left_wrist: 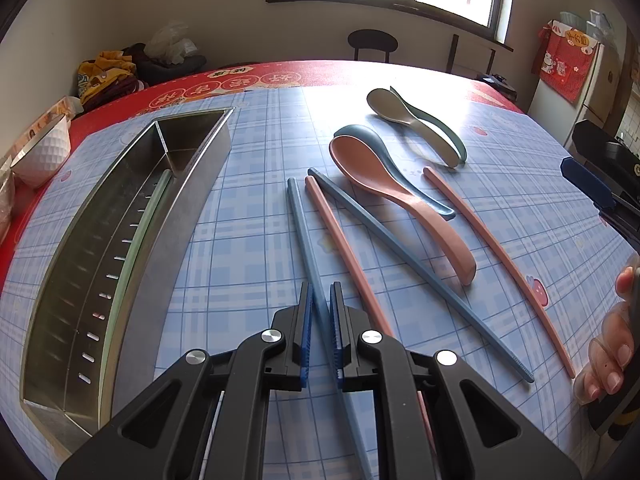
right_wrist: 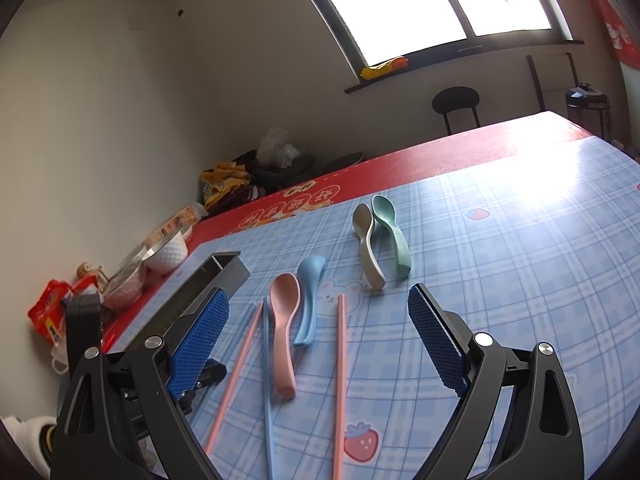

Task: Organize utensils
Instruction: 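Close the left tool on a blue chopstick and lift it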

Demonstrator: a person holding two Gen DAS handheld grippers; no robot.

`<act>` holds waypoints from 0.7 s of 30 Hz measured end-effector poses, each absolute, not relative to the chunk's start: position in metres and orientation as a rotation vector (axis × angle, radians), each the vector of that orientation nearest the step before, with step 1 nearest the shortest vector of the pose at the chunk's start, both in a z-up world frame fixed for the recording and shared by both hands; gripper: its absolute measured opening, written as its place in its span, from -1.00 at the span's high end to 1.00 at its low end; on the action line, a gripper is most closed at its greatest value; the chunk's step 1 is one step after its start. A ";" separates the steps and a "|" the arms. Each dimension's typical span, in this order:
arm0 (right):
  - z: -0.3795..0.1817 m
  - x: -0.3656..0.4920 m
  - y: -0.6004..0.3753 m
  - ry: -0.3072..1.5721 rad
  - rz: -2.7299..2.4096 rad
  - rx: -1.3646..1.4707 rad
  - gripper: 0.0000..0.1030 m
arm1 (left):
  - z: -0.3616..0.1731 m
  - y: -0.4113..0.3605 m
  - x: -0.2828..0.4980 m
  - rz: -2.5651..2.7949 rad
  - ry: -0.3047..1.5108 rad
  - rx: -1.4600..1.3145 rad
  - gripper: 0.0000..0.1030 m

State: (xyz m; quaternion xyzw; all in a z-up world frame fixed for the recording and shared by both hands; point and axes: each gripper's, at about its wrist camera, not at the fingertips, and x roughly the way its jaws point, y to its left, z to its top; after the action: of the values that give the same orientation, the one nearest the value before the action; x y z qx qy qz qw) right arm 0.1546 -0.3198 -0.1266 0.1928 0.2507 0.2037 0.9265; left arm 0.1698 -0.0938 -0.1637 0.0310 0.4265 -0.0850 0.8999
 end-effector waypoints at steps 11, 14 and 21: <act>-0.128 0.156 -0.318 0.521 0.442 0.398 -0.71 | -0.157 -0.078 0.164 -0.163 0.839 -0.010 0.89; -0.128 0.157 -0.316 0.522 0.451 0.388 -0.71 | -0.154 -0.075 0.162 -0.164 0.817 -0.023 0.89; -0.129 0.157 -0.307 0.526 0.483 0.347 -0.70 | -0.149 -0.067 0.157 -0.168 0.772 -0.069 0.89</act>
State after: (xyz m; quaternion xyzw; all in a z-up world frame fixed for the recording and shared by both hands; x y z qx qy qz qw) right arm 0.1575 -0.3069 -0.1288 0.1690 0.2562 0.2354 0.9222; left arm 0.1567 -0.0668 -0.1487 -0.0338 0.3760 -0.0817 0.9224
